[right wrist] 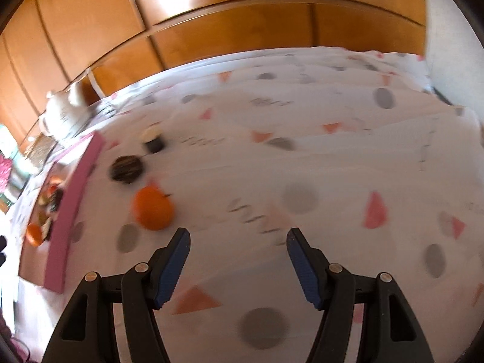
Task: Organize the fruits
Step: 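Move the right gripper toward the remaining mandarin beside the tray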
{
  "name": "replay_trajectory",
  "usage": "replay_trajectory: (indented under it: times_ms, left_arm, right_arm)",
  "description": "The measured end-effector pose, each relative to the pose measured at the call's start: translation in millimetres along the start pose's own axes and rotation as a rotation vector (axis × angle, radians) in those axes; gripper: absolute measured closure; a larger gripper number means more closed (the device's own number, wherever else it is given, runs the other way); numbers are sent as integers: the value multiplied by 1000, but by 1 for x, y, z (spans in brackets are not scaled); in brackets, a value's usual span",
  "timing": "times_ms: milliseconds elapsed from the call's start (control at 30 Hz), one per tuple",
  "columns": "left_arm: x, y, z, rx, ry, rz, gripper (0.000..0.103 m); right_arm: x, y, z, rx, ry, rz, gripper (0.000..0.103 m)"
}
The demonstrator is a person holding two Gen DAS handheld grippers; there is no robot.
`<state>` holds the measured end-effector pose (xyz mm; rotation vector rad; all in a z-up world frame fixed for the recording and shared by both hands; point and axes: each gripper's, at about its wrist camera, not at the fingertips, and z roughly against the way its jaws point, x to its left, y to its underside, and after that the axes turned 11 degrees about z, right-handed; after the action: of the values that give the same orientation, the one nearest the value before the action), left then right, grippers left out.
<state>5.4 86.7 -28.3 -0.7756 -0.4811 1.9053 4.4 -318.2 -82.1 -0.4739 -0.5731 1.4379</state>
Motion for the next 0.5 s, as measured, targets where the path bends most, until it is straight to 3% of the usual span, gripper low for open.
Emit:
replay_trajectory:
  times_ms: [500]
  left_arm:
    - [-12, 4, 5, -24, -7, -71, 21]
  right_arm:
    - [47, -9, 3, -10, -119, 119, 36]
